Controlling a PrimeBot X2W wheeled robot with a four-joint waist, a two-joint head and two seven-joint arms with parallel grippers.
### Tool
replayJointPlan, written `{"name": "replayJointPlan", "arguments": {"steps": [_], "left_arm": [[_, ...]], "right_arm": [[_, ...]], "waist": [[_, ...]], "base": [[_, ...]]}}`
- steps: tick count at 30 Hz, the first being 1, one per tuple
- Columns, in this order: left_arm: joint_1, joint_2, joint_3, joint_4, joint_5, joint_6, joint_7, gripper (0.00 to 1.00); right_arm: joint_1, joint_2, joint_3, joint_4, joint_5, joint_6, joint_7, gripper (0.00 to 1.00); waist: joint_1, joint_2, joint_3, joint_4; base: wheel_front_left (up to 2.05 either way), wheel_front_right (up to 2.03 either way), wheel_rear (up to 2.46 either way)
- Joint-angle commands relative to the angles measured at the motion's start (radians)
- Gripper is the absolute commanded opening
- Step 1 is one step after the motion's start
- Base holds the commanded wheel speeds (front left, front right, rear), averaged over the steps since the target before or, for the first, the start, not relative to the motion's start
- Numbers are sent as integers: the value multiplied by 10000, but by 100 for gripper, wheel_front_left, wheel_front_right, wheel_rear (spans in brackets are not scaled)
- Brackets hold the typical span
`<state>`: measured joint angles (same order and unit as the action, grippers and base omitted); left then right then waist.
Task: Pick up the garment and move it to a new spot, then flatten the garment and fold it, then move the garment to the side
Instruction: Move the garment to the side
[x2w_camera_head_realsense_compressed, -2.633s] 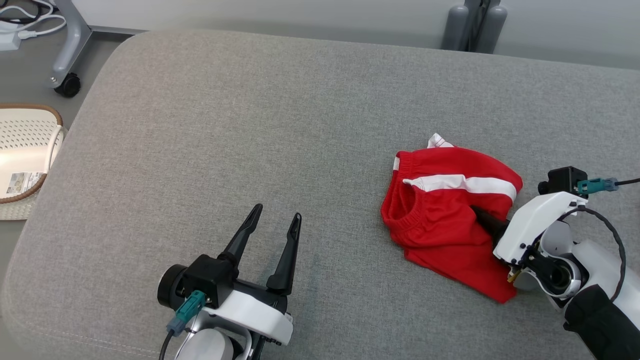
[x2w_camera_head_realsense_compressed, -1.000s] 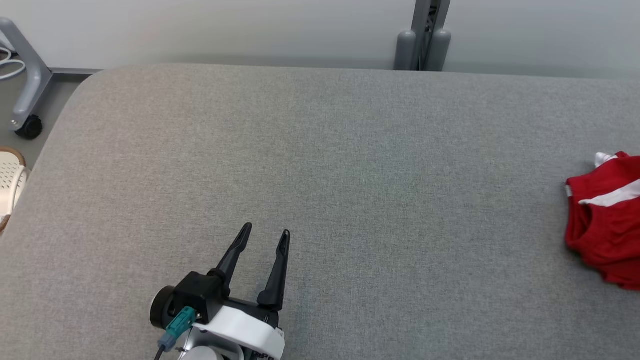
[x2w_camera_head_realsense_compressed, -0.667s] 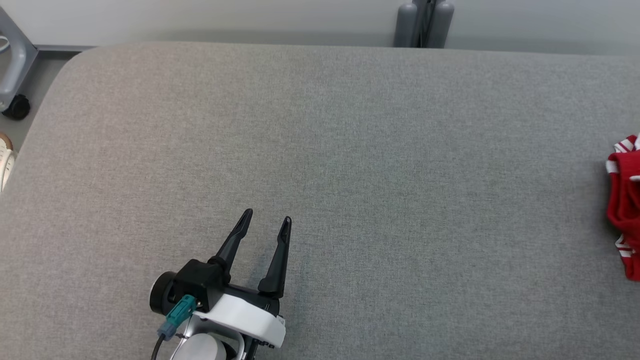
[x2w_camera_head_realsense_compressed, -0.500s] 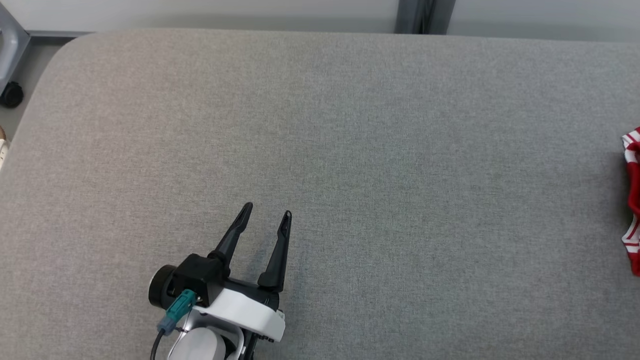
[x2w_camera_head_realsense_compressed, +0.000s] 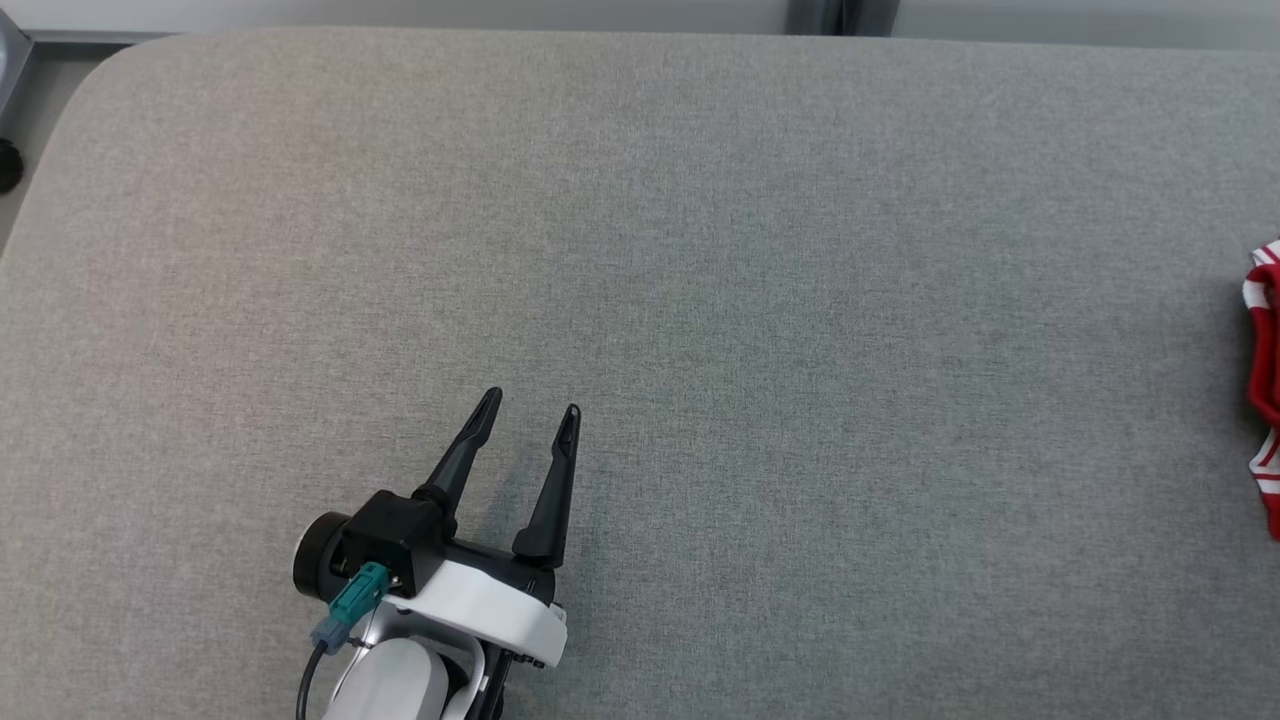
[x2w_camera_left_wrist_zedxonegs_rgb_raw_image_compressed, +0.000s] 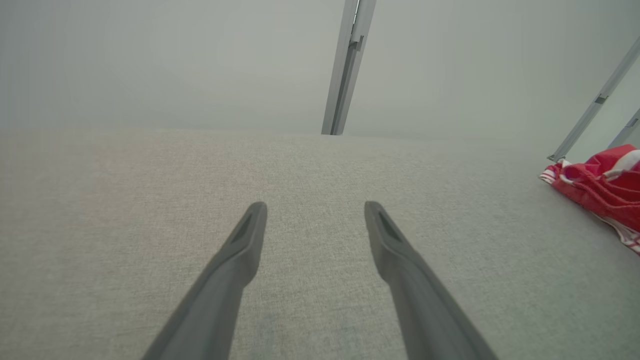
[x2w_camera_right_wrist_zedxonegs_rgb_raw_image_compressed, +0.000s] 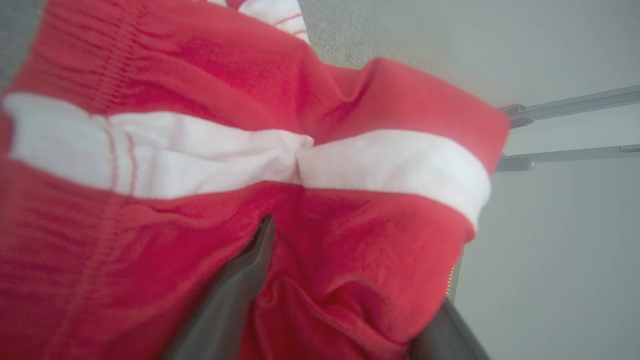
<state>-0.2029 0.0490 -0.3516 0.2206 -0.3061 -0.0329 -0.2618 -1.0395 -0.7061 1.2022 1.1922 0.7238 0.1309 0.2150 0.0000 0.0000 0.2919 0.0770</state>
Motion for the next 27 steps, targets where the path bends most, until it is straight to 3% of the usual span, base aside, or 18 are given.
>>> {"name": "replayJointPlan", "arguments": {"steps": [1, 17, 27], "left_arm": [[-70, 44, 20, 28, 36, -5, -43, 100], [539, 44, 73, 3, -240, 127, -43, 100], [866, 41, 240, -17, -239, 168, -43, 100]], "right_arm": [[-95, 45, 23, 52, -62, -3, -84, 100], [-524, 55, 272, 329, -479, -4, 34, 100], [-447, 501, -322, -267, 234, -3, -1172, 100]], "waist": [[0, 0, -136, -15], [0, 0, -1348, -105], [0, 0, -1993, -124]], "base": [[0, 0, 0], [0, 0, 0], [0, 0, 0]]}}
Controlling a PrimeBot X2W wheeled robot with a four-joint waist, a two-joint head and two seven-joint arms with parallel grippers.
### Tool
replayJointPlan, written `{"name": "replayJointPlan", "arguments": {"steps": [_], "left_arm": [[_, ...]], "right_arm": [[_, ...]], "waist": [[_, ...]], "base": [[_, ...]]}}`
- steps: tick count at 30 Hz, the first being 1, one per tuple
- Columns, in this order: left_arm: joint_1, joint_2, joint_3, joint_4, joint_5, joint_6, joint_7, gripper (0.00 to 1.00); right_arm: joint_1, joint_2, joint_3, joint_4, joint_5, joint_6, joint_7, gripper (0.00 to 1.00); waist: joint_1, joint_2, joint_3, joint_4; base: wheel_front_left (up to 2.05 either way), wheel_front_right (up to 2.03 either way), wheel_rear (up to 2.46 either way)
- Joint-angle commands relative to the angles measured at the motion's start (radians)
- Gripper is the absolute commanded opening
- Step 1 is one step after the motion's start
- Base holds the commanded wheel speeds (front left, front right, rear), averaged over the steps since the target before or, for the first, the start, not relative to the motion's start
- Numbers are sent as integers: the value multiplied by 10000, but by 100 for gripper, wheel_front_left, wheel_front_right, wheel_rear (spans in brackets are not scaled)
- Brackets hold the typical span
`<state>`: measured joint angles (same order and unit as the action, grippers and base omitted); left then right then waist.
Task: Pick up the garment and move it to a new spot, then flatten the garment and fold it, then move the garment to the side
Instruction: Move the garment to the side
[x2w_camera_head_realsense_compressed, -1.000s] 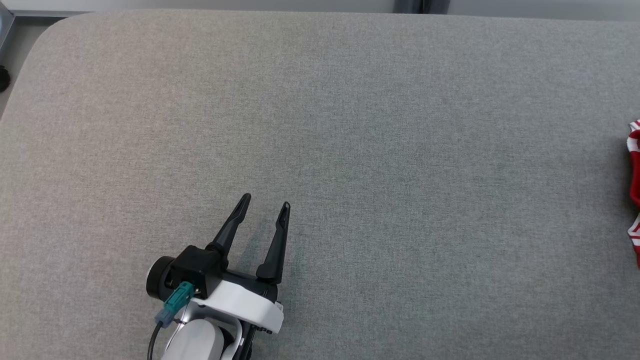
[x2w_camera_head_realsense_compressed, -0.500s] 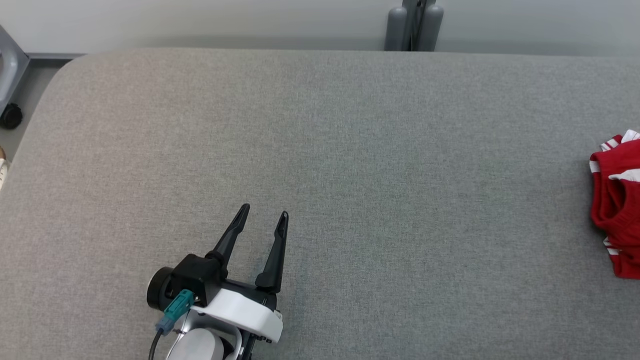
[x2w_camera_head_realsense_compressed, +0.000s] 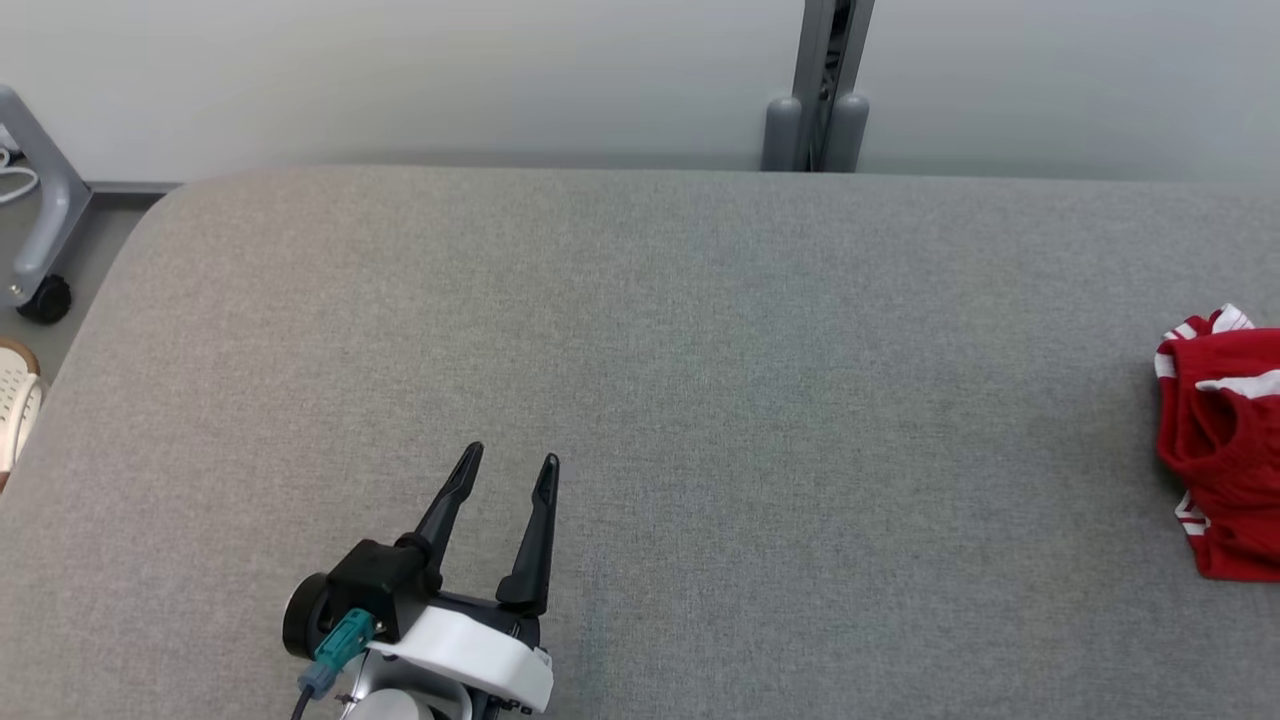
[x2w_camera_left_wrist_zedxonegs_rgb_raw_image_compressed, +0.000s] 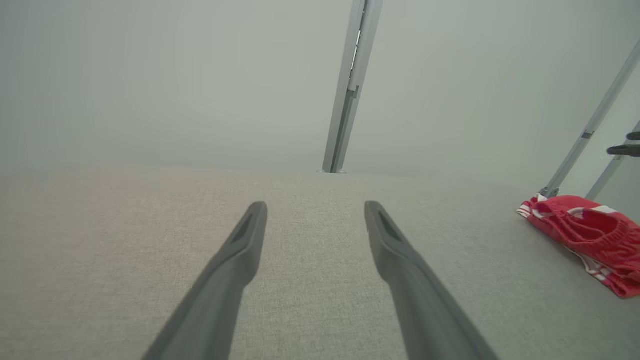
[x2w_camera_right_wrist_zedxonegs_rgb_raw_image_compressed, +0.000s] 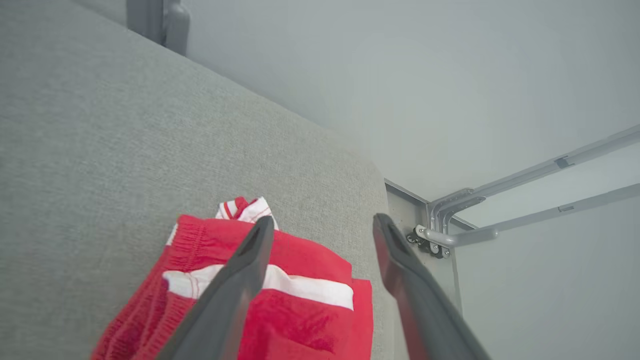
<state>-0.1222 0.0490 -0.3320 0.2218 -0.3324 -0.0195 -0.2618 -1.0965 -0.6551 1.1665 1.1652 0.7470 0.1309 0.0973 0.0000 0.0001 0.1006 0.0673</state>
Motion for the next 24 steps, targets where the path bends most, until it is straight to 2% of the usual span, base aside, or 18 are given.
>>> {"name": "replayJointPlan", "arguments": {"steps": [1, 10, 14, 18, 24], "left_arm": [[106, 42, 69, -26, 51, 32, -43, 100], [436, 42, 495, -143, 169, 55, -43, 100], [660, 42, 767, -240, 202, 104, -43, 100], [838, 44, 1098, -426, 231, 169, -43, 100], [1109, 38, 1558, -603, 309, 170, -43, 100]], "right_arm": [[202, 104, -80, -119, 115, -3, -252, 100], [1391, 1209, -1353, -1539, 1459, -3, -3068, 100], [2167, 1702, -2229, -2327, 1671, -3, -3599, 100], [3440, 1949, -4651, -4026, 789, -3, -3622, 100], [6669, 3244, -8207, -6997, -1543, -1, -3628, 100]], "waist": [[0, -1, -174, -49], [0, -1, -841, -228], [0, -1, -1052, -333], [0, -1, -1146, -473], [0, -1, -1261, -631]], "base": [[0, 0, 0], [0, 0, 0], [0, 0, 0], [0, 0, 0], [0, 0, 0]]}}
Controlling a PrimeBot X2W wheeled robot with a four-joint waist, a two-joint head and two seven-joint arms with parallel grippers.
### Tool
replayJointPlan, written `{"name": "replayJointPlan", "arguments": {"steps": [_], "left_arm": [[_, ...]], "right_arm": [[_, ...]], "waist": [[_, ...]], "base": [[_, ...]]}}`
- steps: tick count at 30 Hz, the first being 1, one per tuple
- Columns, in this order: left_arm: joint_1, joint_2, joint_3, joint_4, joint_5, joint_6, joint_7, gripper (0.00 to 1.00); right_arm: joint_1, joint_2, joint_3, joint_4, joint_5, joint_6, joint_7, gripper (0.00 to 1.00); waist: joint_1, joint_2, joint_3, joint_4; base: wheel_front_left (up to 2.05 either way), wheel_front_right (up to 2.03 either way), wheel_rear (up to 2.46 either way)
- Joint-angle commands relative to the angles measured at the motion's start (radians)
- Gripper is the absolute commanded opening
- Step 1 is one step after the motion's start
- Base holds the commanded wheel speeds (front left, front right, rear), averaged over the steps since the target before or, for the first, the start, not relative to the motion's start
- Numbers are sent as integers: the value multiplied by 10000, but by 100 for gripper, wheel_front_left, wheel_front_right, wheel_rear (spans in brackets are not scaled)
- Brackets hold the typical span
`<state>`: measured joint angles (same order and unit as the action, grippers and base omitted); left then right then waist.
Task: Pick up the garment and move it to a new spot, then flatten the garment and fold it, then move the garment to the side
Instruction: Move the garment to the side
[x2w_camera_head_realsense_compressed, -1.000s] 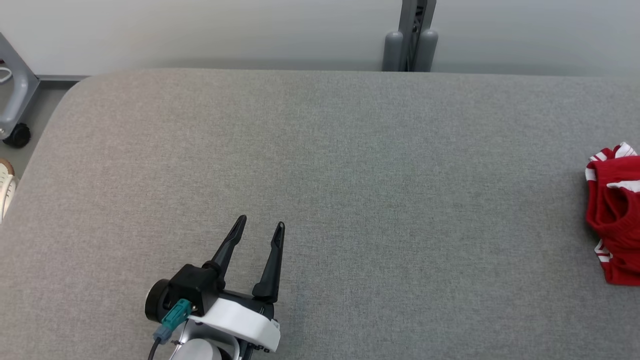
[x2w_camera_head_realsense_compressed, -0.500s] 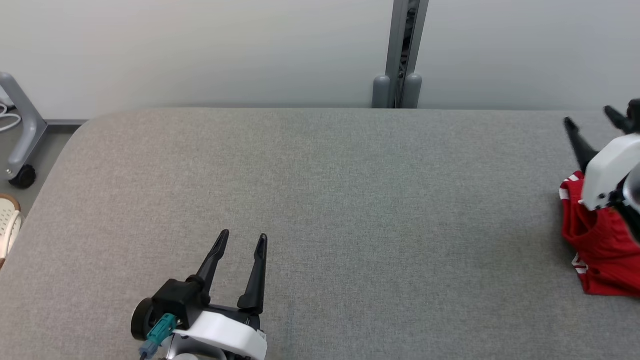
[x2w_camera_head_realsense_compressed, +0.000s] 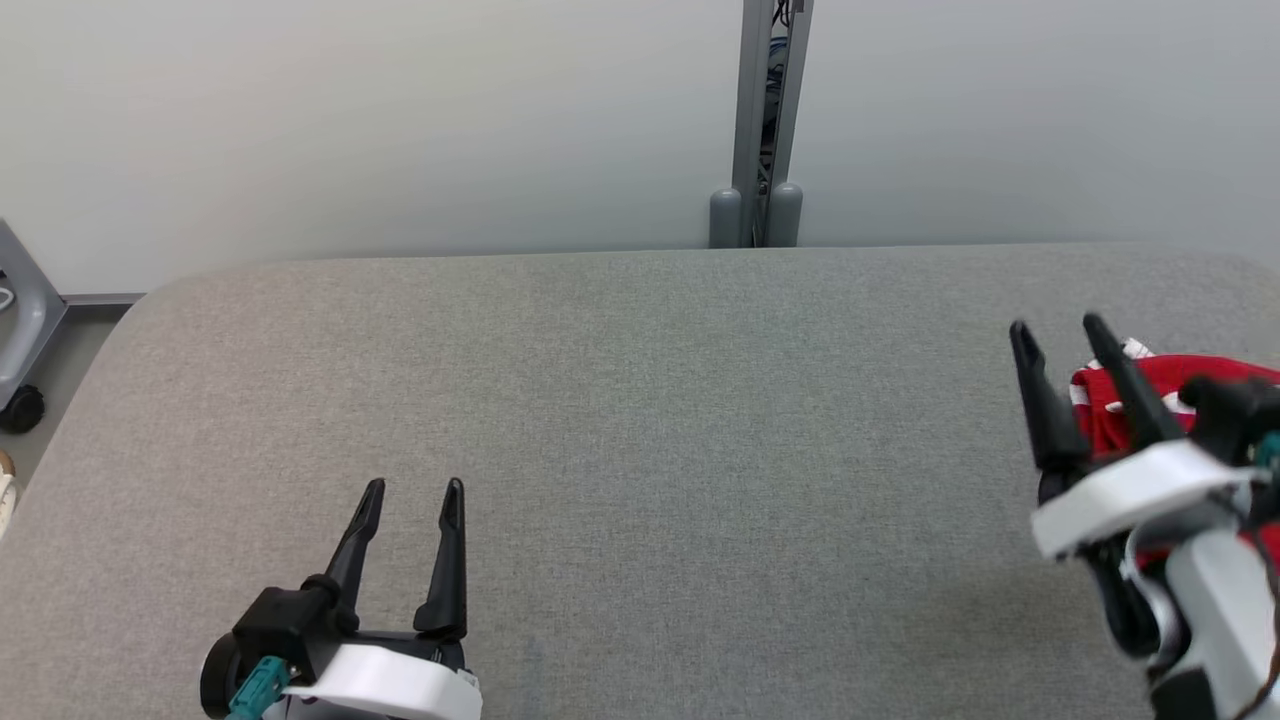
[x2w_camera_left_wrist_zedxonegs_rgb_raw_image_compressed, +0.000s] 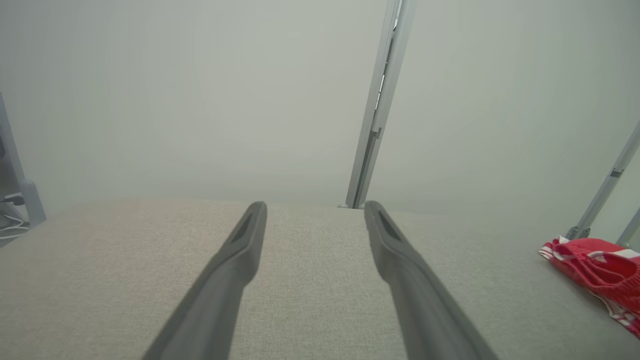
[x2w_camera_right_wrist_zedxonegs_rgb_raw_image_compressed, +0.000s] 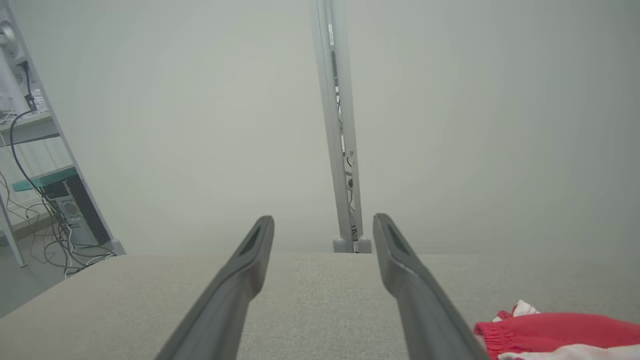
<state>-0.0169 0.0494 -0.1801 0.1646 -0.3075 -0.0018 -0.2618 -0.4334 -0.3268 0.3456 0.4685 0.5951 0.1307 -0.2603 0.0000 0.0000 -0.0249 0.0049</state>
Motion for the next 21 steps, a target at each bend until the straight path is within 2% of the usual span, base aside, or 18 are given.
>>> {"name": "replayJointPlan", "arguments": {"steps": [1, 5, 8, 15, 21], "left_arm": [[101, 36, 80, -47, 79, -33, -43, 100], [274, 37, 227, -151, 132, -41, -43, 100], [428, 37, 265, -169, 193, -41, -43, 100], [779, 39, 182, -173, 246, -6, -43, 100], [985, 36, 198, -394, 77, 345, -43, 100]], "right_arm": [[558, 239, -413, -460, -353, 1, -51, 100], [2251, 1206, -1502, -1913, -1441, 1, -52, 100], [3165, 1767, -1777, -2499, -1986, 1, -51, 100], [4127, 2198, -1736, -2708, -3091, 1, -52, 100], [4455, 2412, -1770, -2759, -3480, 1, -52, 100]], "waist": [[0, 0, -19, -14], [0, 0, -61, -10], [0, 0, -88, -7], [0, 0, -127, 3], [0, 0, -177, 58]], "base": [[0, 0, 0], [0, 0, 0], [0, 0, 0], [0, 0, 0], [0, 0, 0]]}}
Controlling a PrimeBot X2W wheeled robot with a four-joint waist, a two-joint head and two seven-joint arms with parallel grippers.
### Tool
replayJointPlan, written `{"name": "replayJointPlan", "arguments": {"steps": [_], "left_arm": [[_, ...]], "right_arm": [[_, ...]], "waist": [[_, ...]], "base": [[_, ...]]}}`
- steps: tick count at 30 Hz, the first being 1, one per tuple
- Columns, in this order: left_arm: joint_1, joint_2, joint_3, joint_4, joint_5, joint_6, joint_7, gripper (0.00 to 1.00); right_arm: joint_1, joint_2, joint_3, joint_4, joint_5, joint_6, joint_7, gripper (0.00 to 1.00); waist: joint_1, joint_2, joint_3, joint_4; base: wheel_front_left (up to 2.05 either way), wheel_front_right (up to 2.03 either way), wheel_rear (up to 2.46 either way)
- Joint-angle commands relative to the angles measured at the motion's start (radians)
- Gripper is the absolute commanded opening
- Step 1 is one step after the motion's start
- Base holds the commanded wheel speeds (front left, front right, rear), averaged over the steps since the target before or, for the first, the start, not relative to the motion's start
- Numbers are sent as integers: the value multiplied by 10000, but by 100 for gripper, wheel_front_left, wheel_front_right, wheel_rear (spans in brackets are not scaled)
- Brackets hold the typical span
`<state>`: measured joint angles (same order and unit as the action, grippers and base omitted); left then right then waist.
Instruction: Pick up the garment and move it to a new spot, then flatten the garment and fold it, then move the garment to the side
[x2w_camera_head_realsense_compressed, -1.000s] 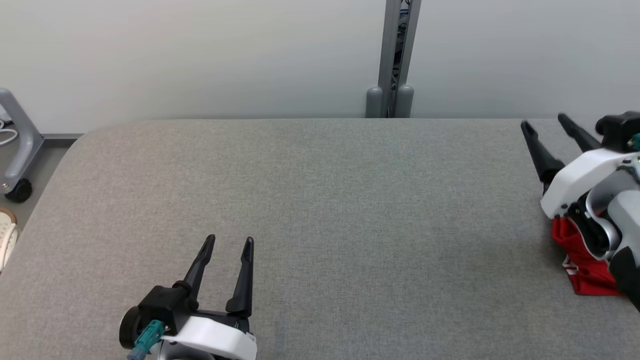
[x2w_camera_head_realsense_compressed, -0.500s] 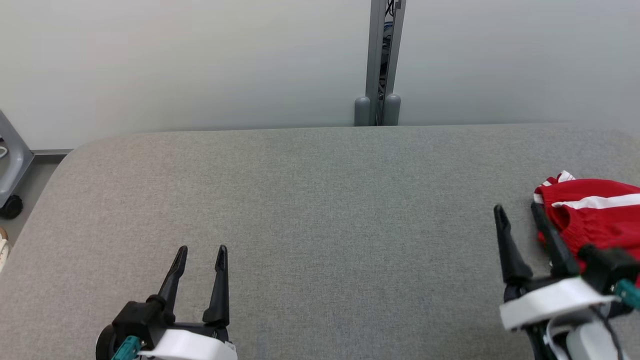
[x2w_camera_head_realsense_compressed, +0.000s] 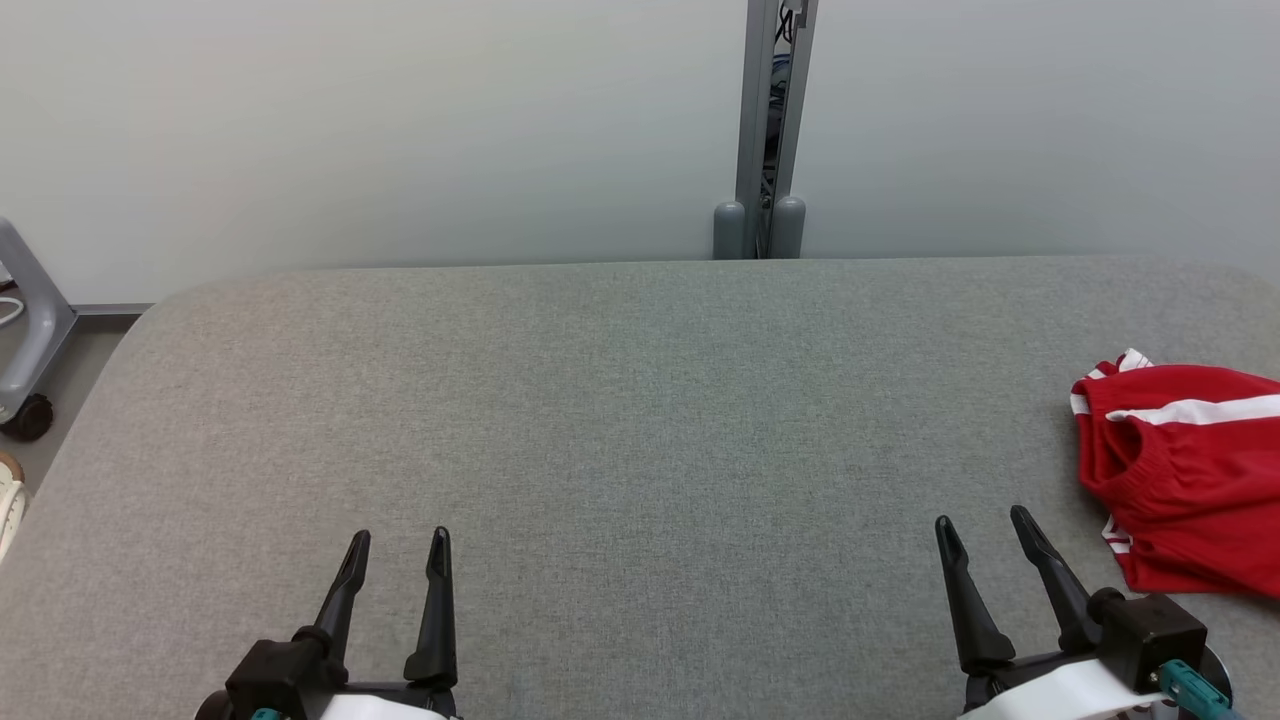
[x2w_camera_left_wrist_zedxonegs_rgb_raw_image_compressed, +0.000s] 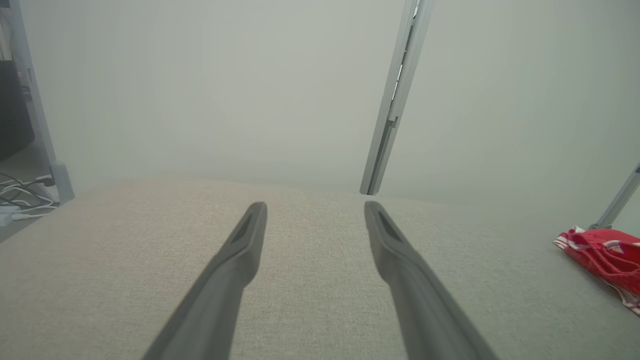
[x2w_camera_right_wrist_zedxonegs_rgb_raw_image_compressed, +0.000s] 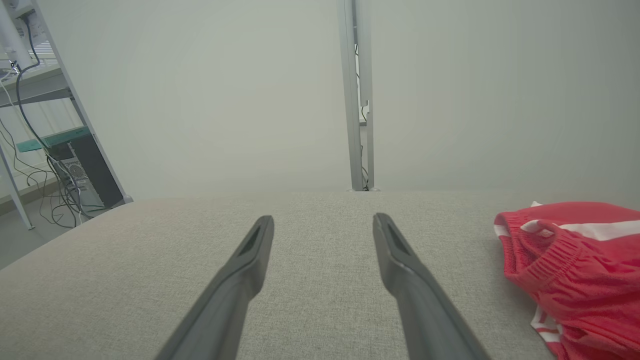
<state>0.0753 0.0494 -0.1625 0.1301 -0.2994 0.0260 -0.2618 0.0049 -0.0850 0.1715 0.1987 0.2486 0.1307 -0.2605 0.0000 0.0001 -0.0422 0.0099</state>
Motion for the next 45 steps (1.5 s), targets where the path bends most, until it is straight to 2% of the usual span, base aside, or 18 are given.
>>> {"name": "replayJointPlan", "arguments": {"steps": [1, 6, 16, 32, 33, 39, 45], "left_arm": [[75, 37, 23, -101, 1, 92, -43, 100], [113, 40, 95, -306, 127, 160, -43, 100], [188, 37, 248, -552, -38, -240, -43, 100], [67, 37, 445, -448, -185, -361, -43, 100], [150, -2, 409, -433, -134, -346, 0, 0], [403, -49, 344, -20, -211, -349, 75, 0], [148, -26, 395, 121, -1336, -443, 312, 0]], "right_arm": [[78, 19, -79, -95, -16, 1, -51, 100], [49, 96, -176, -169, -54, 1, -51, 100], [97, 215, -334, -225, -99, 1, -51, 100], [33, 274, -417, -142, -195, 1, -52, 100], [45, 284, -380, -163, -131, 0, 0, 0], [304, 323, -341, 211, -16, 0, 64, 0], [242, 250, -577, 169, 1212, 0, 337, 0]], "waist": [[0, -1, -13, 18], [0, -1, -60, 41], [0, -1, -54, 32], [0, -1, -17, 67], [0, -1, -15, 69], [0, -1, -12, 69], [0, -1, 12, 60]], "base": [[0, 0, 0], [0, 0, 0], [0, 0, 0], [0, 0, 0], [0, 0, 0], [0, 0, 0], [0, 0, 0]]}}
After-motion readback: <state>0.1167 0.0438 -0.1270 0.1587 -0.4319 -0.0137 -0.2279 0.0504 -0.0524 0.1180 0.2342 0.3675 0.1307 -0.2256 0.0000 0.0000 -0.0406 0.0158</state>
